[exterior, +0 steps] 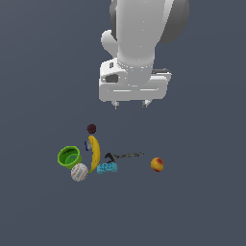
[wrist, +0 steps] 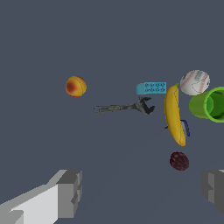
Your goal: Pick up a designated object from a clutter of objects.
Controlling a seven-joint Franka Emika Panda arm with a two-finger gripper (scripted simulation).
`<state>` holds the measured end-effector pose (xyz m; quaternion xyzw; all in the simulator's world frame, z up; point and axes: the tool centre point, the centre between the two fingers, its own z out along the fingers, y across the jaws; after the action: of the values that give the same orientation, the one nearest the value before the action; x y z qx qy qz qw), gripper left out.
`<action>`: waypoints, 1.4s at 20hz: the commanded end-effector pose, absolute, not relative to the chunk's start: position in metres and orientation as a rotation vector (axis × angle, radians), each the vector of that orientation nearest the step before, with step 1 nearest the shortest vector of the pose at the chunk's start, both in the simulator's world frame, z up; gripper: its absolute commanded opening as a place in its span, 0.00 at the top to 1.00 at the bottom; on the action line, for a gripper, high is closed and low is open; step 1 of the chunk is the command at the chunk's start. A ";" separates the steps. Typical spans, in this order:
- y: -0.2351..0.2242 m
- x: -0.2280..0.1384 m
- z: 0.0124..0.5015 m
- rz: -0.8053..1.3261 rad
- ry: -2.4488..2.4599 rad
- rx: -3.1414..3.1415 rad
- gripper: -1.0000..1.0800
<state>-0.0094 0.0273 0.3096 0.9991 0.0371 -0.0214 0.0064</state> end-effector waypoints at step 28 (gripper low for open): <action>-0.030 0.028 0.264 0.006 0.286 3.112 0.38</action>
<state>0.0242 -0.0214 0.2720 0.9964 0.0840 -0.0001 0.0081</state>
